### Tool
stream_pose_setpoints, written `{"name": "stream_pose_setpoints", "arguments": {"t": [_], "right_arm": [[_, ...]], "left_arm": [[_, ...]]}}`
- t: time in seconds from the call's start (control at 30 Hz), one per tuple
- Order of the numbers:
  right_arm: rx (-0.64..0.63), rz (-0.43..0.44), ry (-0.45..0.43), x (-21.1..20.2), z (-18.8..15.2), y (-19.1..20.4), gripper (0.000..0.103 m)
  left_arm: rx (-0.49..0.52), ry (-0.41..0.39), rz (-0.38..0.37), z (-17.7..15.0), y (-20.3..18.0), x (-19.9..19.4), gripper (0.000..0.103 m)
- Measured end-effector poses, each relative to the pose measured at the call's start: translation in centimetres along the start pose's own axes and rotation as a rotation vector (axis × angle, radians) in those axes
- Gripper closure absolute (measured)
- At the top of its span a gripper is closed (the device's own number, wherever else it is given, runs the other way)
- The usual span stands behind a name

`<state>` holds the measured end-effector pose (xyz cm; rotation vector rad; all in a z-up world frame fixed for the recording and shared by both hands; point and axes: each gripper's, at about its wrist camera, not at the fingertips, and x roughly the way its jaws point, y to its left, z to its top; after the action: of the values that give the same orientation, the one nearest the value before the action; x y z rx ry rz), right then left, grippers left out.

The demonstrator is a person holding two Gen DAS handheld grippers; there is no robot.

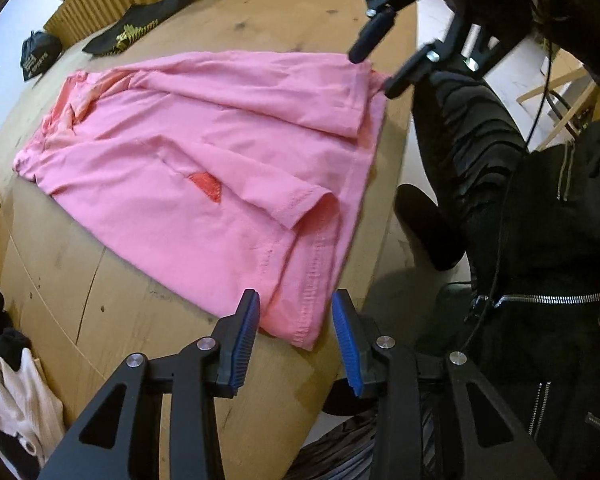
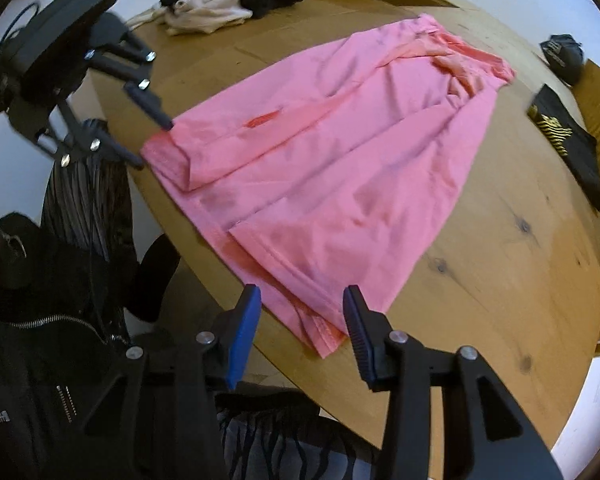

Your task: Fold clothes

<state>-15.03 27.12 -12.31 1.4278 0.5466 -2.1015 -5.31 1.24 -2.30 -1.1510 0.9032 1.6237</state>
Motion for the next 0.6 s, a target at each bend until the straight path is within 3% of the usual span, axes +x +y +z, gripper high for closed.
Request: {"name": "stream_pose_setpoints", "arguments": {"t": [0.1, 0.6], "right_arm": [[-0.025, -0.026, 0.049, 1.2, 0.2, 0.1, 0.061], [0.003, 0.002, 0.082, 2.2, 0.2, -0.3, 0.061]], "left_arm": [[0.009, 0.019, -0.010, 0.0, -0.1, 0.7, 0.067], [0.004, 0.032, -0.065, 0.3, 0.7, 1.0, 0.069]]}}
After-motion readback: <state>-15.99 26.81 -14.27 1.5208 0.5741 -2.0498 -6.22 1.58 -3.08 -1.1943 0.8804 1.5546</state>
